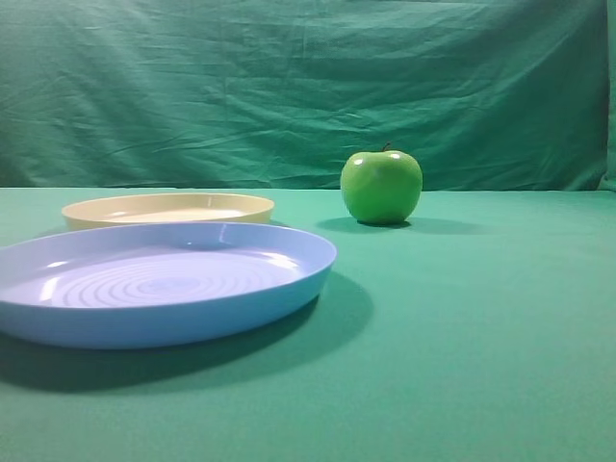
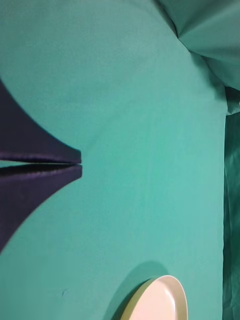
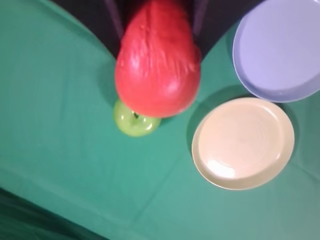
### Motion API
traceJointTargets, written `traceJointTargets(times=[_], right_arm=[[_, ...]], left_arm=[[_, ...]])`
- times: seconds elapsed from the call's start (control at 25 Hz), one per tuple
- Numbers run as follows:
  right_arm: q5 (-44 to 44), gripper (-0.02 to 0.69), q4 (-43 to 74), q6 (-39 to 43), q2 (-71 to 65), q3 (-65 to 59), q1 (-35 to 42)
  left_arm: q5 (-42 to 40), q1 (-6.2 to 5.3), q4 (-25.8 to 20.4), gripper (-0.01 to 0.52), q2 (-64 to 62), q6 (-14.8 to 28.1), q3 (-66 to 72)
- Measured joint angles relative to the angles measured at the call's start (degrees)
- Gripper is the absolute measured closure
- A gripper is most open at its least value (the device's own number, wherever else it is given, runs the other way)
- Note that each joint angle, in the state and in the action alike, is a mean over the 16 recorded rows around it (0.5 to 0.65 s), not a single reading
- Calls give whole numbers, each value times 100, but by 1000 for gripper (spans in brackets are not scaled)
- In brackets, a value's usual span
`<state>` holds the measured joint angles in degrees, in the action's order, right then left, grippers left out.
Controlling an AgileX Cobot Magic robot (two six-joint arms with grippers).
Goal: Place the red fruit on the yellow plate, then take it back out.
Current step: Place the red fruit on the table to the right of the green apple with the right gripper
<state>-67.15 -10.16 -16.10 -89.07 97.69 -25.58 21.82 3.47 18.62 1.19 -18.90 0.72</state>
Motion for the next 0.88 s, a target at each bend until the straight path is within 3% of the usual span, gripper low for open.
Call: traceJointTargets(times=[0.52, 0.88], right_arm=[[2071, 477, 93, 287, 1674, -4330, 248], [3485, 473, 102, 322, 1319, -5888, 264]], left_arm=[[0, 0, 0, 514, 0, 0, 0], [0, 0, 0, 514, 0, 0, 0]])
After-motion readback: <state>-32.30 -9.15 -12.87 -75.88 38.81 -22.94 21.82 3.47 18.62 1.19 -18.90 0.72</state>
